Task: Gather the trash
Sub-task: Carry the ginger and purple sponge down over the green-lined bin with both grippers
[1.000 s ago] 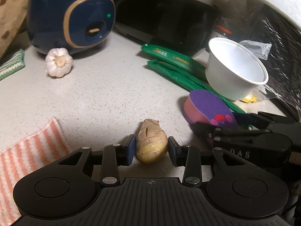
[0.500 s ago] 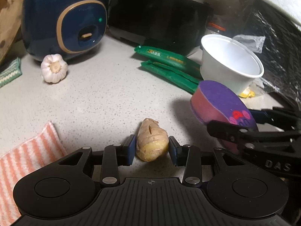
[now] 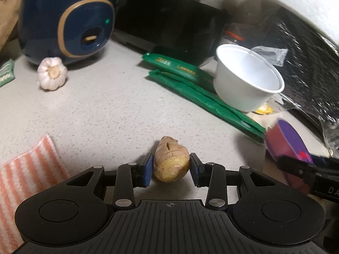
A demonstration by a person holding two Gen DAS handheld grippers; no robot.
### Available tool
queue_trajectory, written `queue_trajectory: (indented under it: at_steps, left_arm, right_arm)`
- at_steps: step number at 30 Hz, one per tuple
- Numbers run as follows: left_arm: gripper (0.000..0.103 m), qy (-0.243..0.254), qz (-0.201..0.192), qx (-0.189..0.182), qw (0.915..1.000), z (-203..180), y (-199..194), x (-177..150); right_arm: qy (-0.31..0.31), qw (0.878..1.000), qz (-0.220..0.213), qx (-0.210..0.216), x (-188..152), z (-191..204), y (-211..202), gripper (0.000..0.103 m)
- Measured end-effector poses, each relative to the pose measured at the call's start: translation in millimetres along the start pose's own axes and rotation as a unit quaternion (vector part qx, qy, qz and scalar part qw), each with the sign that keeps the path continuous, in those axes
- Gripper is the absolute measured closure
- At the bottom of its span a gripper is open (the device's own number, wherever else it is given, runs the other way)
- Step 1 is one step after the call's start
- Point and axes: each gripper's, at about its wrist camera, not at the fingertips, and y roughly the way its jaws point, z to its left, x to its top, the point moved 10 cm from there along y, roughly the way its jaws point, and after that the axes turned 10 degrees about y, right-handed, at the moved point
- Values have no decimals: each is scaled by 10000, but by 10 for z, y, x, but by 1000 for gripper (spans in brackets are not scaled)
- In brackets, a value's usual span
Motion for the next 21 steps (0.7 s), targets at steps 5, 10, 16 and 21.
queue_trajectory:
  at_steps: [5, 10, 16, 21]
  left_arm:
    - [62, 95, -272, -211, 9994, -231, -151, 98]
    - [62, 304, -521, -630, 9962, -740, -318, 161]
    - [62, 377, -61, -1117, 9930, -1468, -148, -98]
    - [62, 259, 536, -1327, 9894, -1848, 119, -482]
  right_arm:
    - [520, 9969, 51, -593, -175, -555, -236, 42]
    - [801, 9934, 103, -819, -305, -1069, -401, 42]
    - [853, 9921, 238, -889, -450, -1519, -527, 42]
    - [974, 9914, 365, -791, -581, -1833, -573, 42]
